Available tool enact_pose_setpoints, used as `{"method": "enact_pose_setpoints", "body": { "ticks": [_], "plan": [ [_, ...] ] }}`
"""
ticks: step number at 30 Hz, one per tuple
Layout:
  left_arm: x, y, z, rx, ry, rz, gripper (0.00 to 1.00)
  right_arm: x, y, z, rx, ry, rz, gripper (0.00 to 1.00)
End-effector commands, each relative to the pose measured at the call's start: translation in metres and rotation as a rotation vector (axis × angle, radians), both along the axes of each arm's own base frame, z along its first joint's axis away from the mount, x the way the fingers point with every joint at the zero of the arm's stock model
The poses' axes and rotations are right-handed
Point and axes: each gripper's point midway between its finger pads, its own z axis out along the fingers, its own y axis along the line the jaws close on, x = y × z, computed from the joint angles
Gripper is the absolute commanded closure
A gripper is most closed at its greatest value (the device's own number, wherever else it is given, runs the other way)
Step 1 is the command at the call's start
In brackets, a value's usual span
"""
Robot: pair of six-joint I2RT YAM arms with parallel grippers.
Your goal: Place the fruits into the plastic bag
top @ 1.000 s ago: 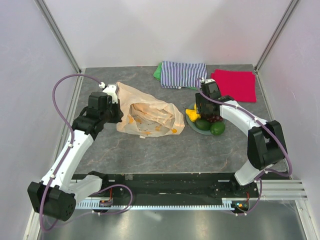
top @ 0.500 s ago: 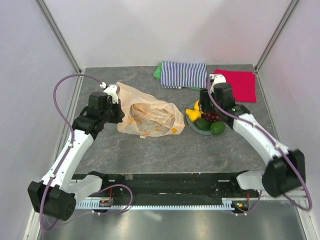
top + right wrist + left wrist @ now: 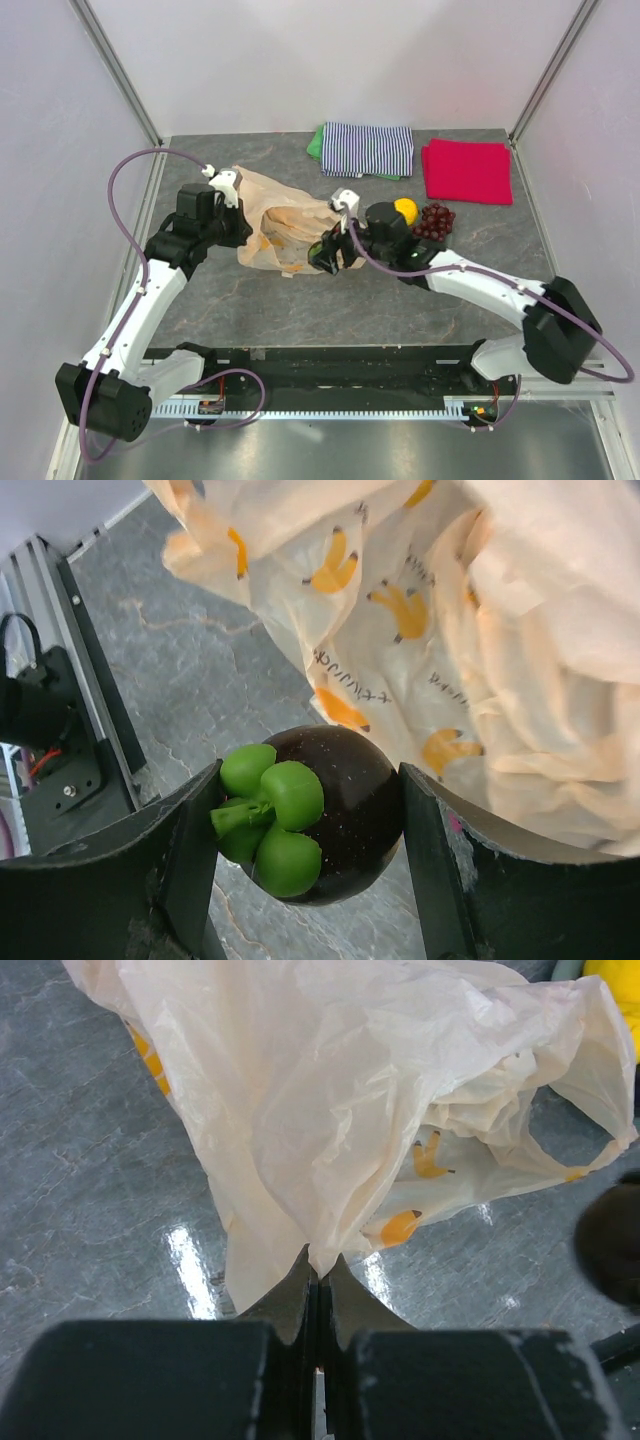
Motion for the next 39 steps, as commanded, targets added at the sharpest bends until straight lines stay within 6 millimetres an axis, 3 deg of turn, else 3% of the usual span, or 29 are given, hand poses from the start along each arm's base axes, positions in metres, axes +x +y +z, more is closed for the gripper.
{"method": "enact_pose_setpoints", "body": {
  "ticks": [1, 5, 8, 9, 11, 17, 24, 27, 30, 33, 35, 39],
  "plan": [
    [0.001, -0.013, 0.02, -0.048, -0.076, -0.08, 0.98, 0.013, 0.03, -0.001, 0.045, -0.038, -0.019, 0.55],
    [-0.011, -0.039, 0.042, -0.187, -0.099, -0.188, 0.98, 0.037, 0.04, 0.002, 0.112, -0.047, -0.117, 0.56],
    [-0.023, -0.052, 0.058, -0.281, -0.108, -0.237, 0.98, 0.054, 0.051, 0.018, 0.206, -0.085, -0.168, 0.56],
    [-0.026, -0.054, 0.062, -0.296, -0.109, -0.245, 0.99, 0.058, 0.055, 0.013, 0.215, -0.077, -0.177, 0.56],
    [-0.032, -0.059, 0.072, -0.332, -0.116, -0.271, 0.98, 0.064, 0.065, 0.024, 0.266, -0.087, -0.176, 0.56],
    [-0.056, -0.08, 0.1, -0.454, -0.098, -0.407, 0.98, 0.079, 0.081, 0.024, 0.344, -0.098, -0.227, 0.56],
    [-0.083, -0.085, 0.162, -0.551, -0.21, -0.477, 0.98, 0.119, 0.056, -0.033, 0.167, -0.116, -0.486, 0.56],
    [-0.1, -0.086, 0.195, -0.609, -0.292, -0.518, 0.98, 0.126, 0.053, -0.043, 0.112, -0.14, -0.504, 0.55],
    [-0.114, -0.089, 0.213, -0.664, -0.315, -0.571, 0.98, 0.128, 0.058, -0.05, 0.082, -0.144, -0.491, 0.54],
    [-0.126, -0.089, 0.235, -0.7, -0.361, -0.619, 0.98, 0.143, 0.053, -0.057, 0.012, -0.138, -0.558, 0.55],
    [-0.132, -0.086, 0.246, -0.706, -0.392, -0.624, 0.98, 0.147, 0.041, -0.072, -0.057, -0.113, -0.597, 0.54],
    [-0.123, -0.083, 0.245, -0.685, -0.413, -0.591, 0.98, 0.147, 0.031, -0.069, -0.074, -0.104, -0.609, 0.48]
  ]
}}
